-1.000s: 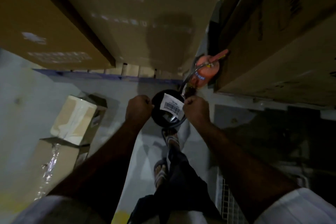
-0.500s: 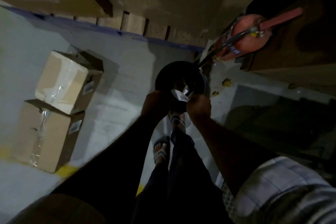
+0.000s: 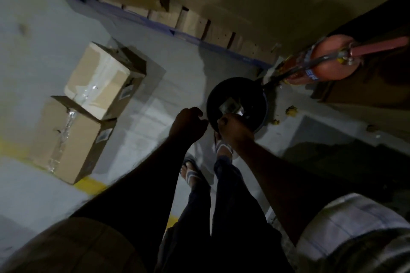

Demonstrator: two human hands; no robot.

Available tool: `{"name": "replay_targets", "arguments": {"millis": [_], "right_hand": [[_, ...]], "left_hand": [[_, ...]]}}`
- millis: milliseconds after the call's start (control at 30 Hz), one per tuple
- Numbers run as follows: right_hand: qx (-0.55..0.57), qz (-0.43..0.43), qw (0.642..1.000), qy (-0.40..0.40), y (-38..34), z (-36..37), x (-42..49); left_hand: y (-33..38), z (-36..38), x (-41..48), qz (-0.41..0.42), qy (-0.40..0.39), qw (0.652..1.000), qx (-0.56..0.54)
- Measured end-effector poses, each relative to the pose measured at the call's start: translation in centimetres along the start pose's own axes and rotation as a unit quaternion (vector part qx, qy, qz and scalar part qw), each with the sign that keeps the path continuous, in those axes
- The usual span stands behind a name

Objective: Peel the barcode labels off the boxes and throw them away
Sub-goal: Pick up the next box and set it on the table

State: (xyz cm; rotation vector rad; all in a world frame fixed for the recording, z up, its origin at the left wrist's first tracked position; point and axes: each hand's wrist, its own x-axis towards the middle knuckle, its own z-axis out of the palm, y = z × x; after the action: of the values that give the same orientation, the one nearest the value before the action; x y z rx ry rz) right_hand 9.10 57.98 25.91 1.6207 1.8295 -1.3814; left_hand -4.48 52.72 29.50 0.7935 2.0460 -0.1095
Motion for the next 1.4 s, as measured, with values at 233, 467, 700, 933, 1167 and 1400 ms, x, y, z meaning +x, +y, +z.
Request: {"name": "replay_targets", "arguments": {"millis": [233,467,700,933,1167,1400], "right_hand": [[-0.096,-0.132,0.986,-0.036,-8.8,1.7,0.0],[-0.158,-0.181,0.967,-0.080,-21.6,6.5,0.3],[-0.223,-0.187,0.952,-0.091,-32.9,13.9,5.3],[-0.285,-0.172,0.933,-0.138,-37.6,25.0,17.5],[-0.374,-0.156,0.903,-0.144,-32.6,34.5,30.8],[-0.442,-0.175,0.868,-0.141,-26.5,40.2,36.0]], "left_hand": [[-7.9,-7.0,-2.0,-0.089,0.027,0.996,0.003],[-20.6,-13.5,-4.0,-0.173,0.091,0.977,-0.080],[-32.8,-17.6,0.9,-0.193,0.053,0.972,-0.123],[-44.0,-15.5,14.2,-0.236,0.031,0.946,-0.219],[-48.6,-6.7,24.3,-0.327,0.013,0.879,-0.346],[-50.2,-3.4,27.5,-0.344,0.065,0.845,-0.404]]}}
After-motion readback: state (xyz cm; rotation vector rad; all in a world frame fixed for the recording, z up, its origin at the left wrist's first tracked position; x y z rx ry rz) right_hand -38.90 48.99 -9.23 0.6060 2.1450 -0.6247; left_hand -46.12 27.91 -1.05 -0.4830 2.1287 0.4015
